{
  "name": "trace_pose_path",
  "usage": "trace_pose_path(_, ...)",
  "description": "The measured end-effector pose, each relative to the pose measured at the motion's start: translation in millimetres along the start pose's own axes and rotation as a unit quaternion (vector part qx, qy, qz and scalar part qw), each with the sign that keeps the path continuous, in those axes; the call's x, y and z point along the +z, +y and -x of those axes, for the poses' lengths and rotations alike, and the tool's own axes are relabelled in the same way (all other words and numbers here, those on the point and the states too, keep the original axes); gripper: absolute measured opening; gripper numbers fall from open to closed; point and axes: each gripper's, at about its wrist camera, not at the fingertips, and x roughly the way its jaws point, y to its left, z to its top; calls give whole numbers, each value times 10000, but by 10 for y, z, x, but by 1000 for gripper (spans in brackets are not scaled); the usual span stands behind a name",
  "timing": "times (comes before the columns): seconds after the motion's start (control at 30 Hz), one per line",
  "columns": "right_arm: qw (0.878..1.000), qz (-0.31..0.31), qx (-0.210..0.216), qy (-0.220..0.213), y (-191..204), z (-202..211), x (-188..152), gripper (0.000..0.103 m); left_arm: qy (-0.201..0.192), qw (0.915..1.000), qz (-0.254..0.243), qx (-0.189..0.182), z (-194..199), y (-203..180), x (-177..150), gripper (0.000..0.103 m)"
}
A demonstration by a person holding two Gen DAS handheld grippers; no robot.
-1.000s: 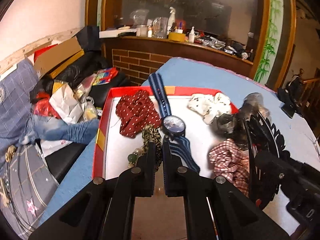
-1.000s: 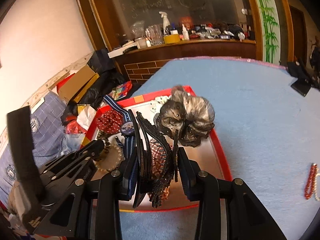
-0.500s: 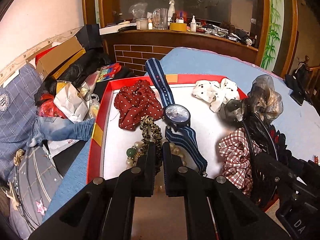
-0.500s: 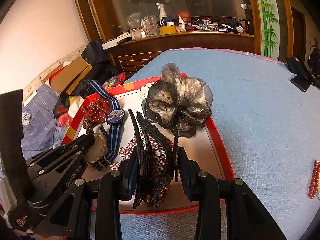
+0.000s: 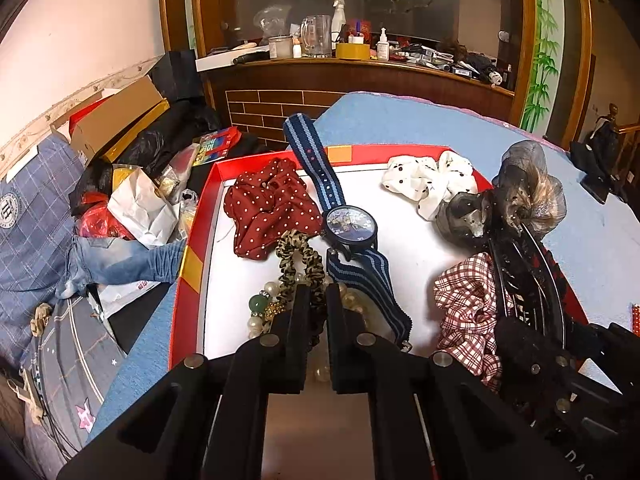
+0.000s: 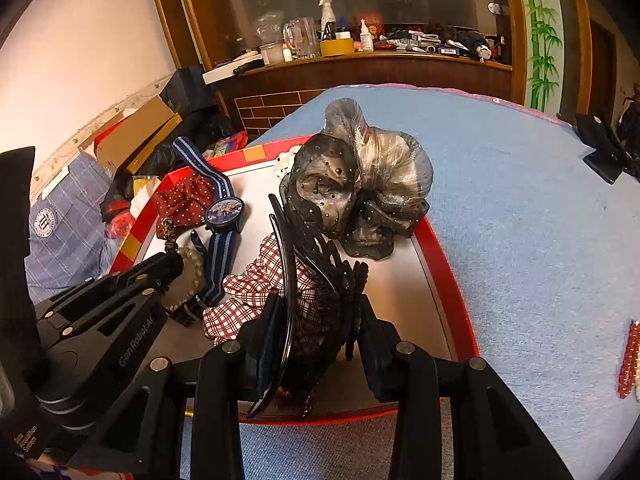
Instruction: Organize jewelry
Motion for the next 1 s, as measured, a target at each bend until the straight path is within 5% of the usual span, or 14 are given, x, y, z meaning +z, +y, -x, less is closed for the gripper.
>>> trace_pose_path(0.07, 10000, -14, 13, -37, -7, 38, -1, 48, -22, 10000, -4, -3, 11, -10, -6, 17)
trace_pose_path(0.17, 9996, -10, -62, -263, 3, 175, 16, 65, -138, 9999, 54, 21, 56, 4, 3, 46)
trace_pose_path(0.27, 9984, 30, -104, -549, 15, 397, 16, 67, -354, 9992, 120, 112, 132, 20, 15, 66)
trace_pose_path(0.57, 9928, -230, -226, -1153, -57, 1329, -277, 76, -875, 9962, 45, 29, 413, -20, 36, 77)
trace_pose_path(0.73, 9868, -91, -460, -1551, 16, 1941, -567, 83, -1330, 9910, 134, -43, 1039, -14, -167, 93)
trace_pose_path(1.0, 9762, -129, -451, -2120, 162, 2678, -932, 93, -1750, 9846, -29, -22, 2133, 104, -499, 103)
